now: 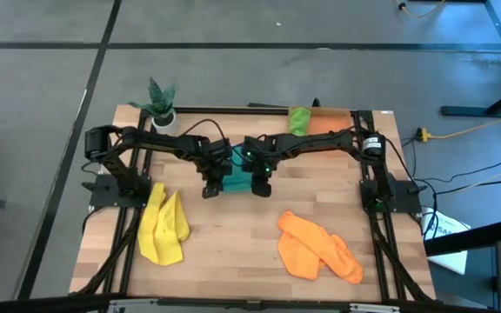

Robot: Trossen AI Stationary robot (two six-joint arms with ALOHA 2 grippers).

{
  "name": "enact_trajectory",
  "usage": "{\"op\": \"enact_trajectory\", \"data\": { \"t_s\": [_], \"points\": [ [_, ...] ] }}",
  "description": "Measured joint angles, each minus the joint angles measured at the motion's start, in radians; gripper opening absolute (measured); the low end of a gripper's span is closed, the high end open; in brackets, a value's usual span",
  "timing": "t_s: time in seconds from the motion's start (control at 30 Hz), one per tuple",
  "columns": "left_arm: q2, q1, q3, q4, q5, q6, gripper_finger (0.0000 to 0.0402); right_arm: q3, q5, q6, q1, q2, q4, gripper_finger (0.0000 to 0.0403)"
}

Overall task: Roll microfiber towels into tight, uniform cylinder then place into a basket
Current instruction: Fold the blue towel

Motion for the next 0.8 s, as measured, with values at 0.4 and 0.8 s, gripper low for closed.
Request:
{"op": "enact_trajectory", "data": {
  "t_s": [0.4, 0.8],
  "points": [
    [0.013, 0.013, -0.001, 0.019, -0.115, -0.227, 0.0000, 0.001, -0.063, 0.102, -0.016, 0.048, 0.012, 0.0006],
    [0.016, 0.008, -0.002, 0.018, -0.235, -0.293, 0.0000, 0.000, 0.058, 0.203, -0.023, 0.063, 0.058, 0.0006]
  ]
}}
